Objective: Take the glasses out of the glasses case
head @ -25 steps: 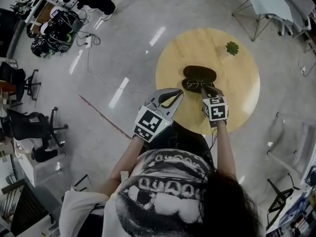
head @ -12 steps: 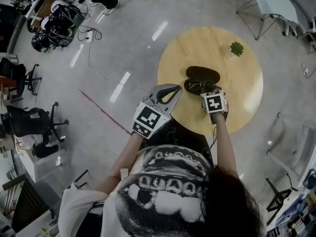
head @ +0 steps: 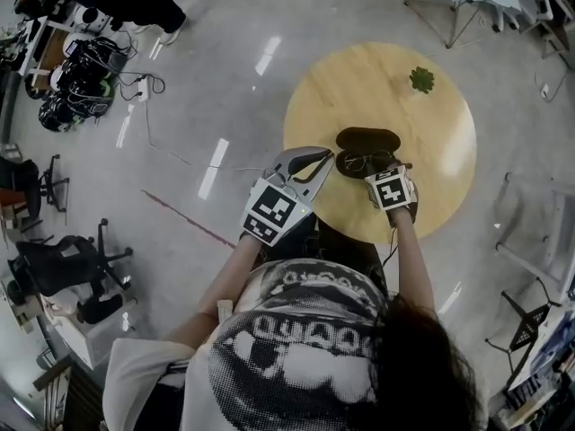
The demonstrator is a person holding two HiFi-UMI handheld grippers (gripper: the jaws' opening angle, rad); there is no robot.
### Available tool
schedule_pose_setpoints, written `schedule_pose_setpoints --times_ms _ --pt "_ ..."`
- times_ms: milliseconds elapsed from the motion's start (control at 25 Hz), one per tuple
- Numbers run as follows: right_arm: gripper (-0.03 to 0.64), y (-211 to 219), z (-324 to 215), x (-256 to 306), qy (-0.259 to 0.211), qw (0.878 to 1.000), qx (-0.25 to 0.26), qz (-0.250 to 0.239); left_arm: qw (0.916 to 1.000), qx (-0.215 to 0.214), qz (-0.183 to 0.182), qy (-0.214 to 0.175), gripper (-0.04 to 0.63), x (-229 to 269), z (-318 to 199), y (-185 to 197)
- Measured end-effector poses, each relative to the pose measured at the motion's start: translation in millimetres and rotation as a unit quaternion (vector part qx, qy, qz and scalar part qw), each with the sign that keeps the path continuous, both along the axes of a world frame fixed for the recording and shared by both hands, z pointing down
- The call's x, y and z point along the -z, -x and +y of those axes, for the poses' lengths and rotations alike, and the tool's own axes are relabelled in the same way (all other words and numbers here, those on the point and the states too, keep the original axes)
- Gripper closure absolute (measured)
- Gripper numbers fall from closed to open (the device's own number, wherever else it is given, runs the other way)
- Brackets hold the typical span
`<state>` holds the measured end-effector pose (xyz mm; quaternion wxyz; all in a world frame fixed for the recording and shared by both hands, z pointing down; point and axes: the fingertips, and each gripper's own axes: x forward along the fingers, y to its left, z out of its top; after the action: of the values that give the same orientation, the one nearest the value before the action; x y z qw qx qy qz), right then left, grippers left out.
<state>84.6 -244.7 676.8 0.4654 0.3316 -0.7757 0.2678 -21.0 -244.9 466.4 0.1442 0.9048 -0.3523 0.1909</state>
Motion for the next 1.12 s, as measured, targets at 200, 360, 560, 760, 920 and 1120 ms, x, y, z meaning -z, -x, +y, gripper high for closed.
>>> schedule_pose_setpoints --times_ms 200,360,560,760,920,1120 --pt "0.603 0 0 1 0.004 1.0 -0.017 0.013 0.9992 -0.039 0.0 -0.004 0.577 1 -14 7" --pt "0.606 4 1 5 0.002 0.998 -0.057 0.006 0.9986 -0.053 0.004 -0.002 0.577 -2 -22 18" --pt "0.606 8 -5 24 -0.021 0.993 -0.115 -0.027 0.9976 -0.069 0.004 0.003 0.577 -10 -29 26" --pt "0.606 7 -10 41 -0.042 0.987 -0.15 -0.038 0.9956 -0.093 0.009 0.002 0.577 -11 -36 23" --pt "0.606 9 -12 58 -0.062 0.98 -0.181 -0.045 0.9935 -0.113 0.013 -0.001 0.577 -8 -40 26" --pt "0.606 13 -16 75 -0.085 0.972 -0.213 -0.053 0.9904 -0.138 0.015 -0.004 0.577 -7 -43 29"
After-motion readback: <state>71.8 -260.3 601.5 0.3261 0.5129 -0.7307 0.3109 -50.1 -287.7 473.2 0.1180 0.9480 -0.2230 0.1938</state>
